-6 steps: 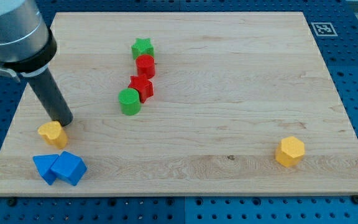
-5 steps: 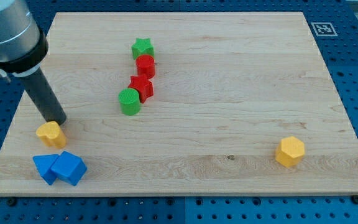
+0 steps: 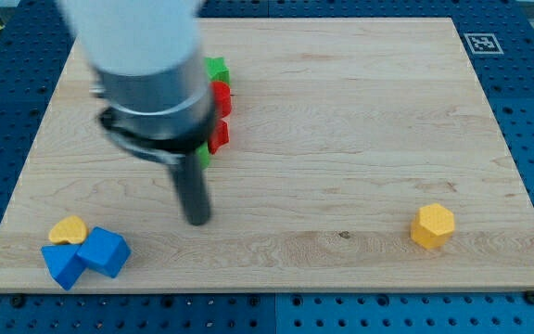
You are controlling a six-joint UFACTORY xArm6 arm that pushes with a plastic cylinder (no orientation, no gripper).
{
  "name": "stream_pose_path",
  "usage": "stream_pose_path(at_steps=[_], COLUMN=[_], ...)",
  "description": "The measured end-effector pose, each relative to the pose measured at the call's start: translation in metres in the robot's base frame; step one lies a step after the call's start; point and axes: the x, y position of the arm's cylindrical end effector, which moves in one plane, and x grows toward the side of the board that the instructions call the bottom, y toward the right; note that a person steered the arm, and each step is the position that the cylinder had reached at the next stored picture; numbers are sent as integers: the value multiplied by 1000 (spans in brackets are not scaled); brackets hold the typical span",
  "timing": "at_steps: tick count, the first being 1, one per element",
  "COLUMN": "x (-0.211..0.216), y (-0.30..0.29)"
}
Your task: Move the yellow hexagon to the bottom center
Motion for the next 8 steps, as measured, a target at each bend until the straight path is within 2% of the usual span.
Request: stream_pose_path(at_steps=[1,3,4,5,6,8], x=[-1,-33,-4,15,15,15], y=[81,274,337,326,295,202])
